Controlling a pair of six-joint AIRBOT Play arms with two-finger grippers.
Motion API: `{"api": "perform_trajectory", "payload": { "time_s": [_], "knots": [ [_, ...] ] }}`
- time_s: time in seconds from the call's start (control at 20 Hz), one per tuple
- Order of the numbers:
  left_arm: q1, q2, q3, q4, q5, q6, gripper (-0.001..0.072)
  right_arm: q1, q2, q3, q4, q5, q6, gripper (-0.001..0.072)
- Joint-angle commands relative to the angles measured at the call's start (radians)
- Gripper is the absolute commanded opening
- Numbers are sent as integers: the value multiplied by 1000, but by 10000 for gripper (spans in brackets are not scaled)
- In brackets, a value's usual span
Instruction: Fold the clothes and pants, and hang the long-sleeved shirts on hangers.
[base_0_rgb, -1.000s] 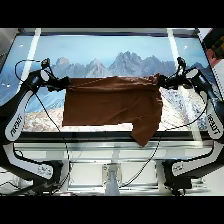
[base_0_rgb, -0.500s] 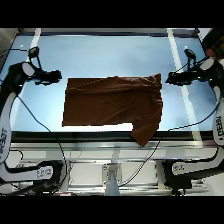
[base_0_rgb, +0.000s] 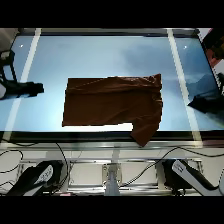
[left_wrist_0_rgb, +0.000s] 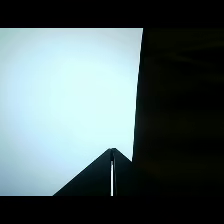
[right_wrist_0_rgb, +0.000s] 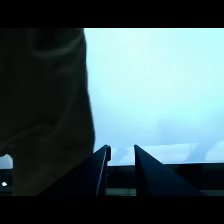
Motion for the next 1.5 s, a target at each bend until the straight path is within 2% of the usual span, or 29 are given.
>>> {"api": "perform_trajectory", "payload": {
  "time_s": [0.0,0.05,0.1,0.25,0.7,0.75,0.85,1.25,1.35,1.45],
  "knots": [
    [4,139,-174,-10,2,3,16,-38,140,-349,266,-64,-82,281],
    [4,156,-197,-10,9,3,16,-38,139,-407,296,-76,-81,426],
    [4,164,-209,-10,14,3,16,-38,134,-450,299,-105,-76,453],
    [4,163,-211,-11,30,3,16,-38,71,-486,286,-148,-19,440],
    [2,163,-211,-66,70,0,16,-37,-240,-483,385,-176,-67,438],
    [2,163,-211,-66,69,0,16,-37,-248,-483,399,-187,-80,434],
    [2,163,-211,-67,69,-1,16,-37,-249,-483,431,-216,-96,359],
    [2,162,-212,-100,68,-8,16,-37,-248,-483,710,-207,-350,358],
    [2,161,-212,-100,68,-8,16,-37,-248,-483,733,-173,-415,242],
    [2,161,-214,-100,68,-8,16,-37,-248,-483,735,-163,-445,235]
  ]
}}
